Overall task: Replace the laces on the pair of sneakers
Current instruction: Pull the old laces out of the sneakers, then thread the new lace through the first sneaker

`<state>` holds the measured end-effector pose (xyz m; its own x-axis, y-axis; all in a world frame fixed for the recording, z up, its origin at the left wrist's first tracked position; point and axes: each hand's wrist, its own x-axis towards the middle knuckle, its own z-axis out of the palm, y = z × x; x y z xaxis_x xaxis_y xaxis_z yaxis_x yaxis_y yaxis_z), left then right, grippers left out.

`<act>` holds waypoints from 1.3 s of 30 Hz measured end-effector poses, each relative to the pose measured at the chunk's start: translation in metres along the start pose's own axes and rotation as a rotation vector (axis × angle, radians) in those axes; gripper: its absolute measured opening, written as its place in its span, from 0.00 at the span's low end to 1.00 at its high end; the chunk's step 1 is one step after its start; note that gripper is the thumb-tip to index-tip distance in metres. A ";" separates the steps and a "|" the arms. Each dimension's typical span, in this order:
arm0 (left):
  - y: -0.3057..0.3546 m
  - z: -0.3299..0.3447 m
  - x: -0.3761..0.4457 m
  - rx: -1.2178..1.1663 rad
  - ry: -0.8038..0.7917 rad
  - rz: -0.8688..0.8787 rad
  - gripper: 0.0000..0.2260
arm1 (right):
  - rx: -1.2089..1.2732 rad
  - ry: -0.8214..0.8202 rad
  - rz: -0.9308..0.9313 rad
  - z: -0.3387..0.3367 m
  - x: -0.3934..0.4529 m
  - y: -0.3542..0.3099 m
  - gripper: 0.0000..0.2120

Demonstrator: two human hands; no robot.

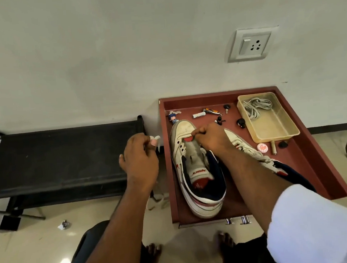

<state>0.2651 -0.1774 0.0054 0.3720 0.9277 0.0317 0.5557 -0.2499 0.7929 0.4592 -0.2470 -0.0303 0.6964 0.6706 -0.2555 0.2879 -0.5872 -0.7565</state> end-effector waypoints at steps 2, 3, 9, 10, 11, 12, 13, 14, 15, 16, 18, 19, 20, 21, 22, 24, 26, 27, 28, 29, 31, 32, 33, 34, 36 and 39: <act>0.008 -0.002 -0.002 0.055 -0.066 0.025 0.01 | 0.066 -0.033 0.023 -0.004 -0.006 0.001 0.10; 0.013 -0.005 -0.003 0.087 -0.092 0.036 0.03 | 0.108 -0.041 0.030 -0.006 -0.013 0.002 0.09; 0.090 -0.043 -0.024 -0.075 -0.131 0.208 0.04 | 0.496 -0.087 -0.146 -0.030 -0.070 -0.020 0.16; 0.107 -0.050 -0.030 -0.142 -0.158 0.246 0.04 | 0.623 -0.170 -0.209 -0.032 -0.083 -0.031 0.20; 0.125 -0.057 -0.035 -0.206 -0.189 0.279 0.05 | 0.727 -0.240 -0.261 -0.035 -0.099 -0.045 0.24; 0.145 -0.063 -0.040 -0.260 -0.214 0.306 0.05 | 0.812 -0.287 -0.299 -0.038 -0.112 -0.058 0.25; 0.163 -0.067 -0.042 -0.295 -0.224 0.325 0.05 | 0.873 -0.307 -0.329 -0.041 -0.124 -0.070 0.26; 0.183 -0.071 -0.045 -0.322 -0.229 0.344 0.05 | 0.913 -0.293 -0.343 -0.047 -0.138 -0.080 0.25; 0.202 -0.074 -0.047 -0.349 -0.232 0.359 0.05 | 0.929 -0.262 -0.341 -0.055 -0.152 -0.088 0.24; 0.220 -0.077 -0.048 -0.382 -0.236 0.375 0.05 | 0.921 -0.226 -0.328 -0.065 -0.163 -0.092 0.21; 0.251 -0.078 -0.046 -0.432 -0.211 0.409 0.05 | 0.812 -0.145 -0.289 -0.090 -0.178 -0.093 0.13; 0.267 -0.080 -0.047 -0.456 -0.186 0.420 0.05 | 0.738 -0.086 -0.272 -0.108 -0.184 -0.090 0.10; 0.281 -0.082 -0.046 -0.486 -0.170 0.426 0.06 | 0.671 -0.026 -0.257 -0.127 -0.188 -0.089 0.08; 0.295 -0.084 -0.048 -0.508 -0.157 0.434 0.06 | 0.617 0.030 -0.253 -0.150 -0.193 -0.089 0.06; 0.307 -0.085 -0.050 -0.527 -0.139 0.443 0.06 | 0.579 0.083 -0.261 -0.175 -0.198 -0.092 0.05; 0.322 -0.083 -0.054 -0.585 -0.106 0.438 0.06 | 0.536 0.161 -0.289 -0.227 -0.208 -0.105 0.06; 0.328 -0.071 -0.061 -0.657 -0.120 0.386 0.05 | 0.473 0.202 -0.322 -0.279 -0.219 -0.120 0.06; 0.330 -0.061 -0.065 -0.684 -0.147 0.343 0.05 | 0.438 0.207 -0.340 -0.303 -0.224 -0.127 0.07; 0.330 -0.053 -0.069 -0.707 -0.186 0.292 0.04 | 0.403 0.201 -0.358 -0.322 -0.228 -0.135 0.07; 0.333 -0.044 -0.075 -0.732 -0.238 0.242 0.04 | 0.366 0.196 -0.374 -0.341 -0.233 -0.142 0.06; 0.340 -0.030 -0.087 -0.769 -0.330 0.158 0.04 | 0.301 0.186 -0.395 -0.368 -0.239 -0.152 0.04; 0.344 -0.023 -0.092 -0.770 -0.360 0.134 0.04 | 0.273 0.180 -0.402 -0.379 -0.241 -0.156 0.03; 0.346 -0.018 -0.096 -0.763 -0.378 0.124 0.04 | 0.245 0.170 -0.406 -0.385 -0.243 -0.159 0.03; 0.349 -0.012 -0.100 -0.757 -0.393 0.120 0.04 | 0.215 0.163 -0.405 -0.392 -0.243 -0.160 0.03; 0.351 0.000 -0.108 -0.742 -0.397 0.115 0.03 | 0.173 0.173 -0.401 -0.400 -0.242 -0.159 0.03; 0.349 0.016 -0.114 -0.676 -0.424 0.114 0.03 | 0.167 0.240 -0.409 -0.403 -0.236 -0.152 0.03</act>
<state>0.4288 -0.3748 0.2689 0.7250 0.6886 0.0088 -0.0228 0.0113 0.9997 0.5163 -0.4984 0.3879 0.6858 0.6959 0.2130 0.4736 -0.2045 -0.8567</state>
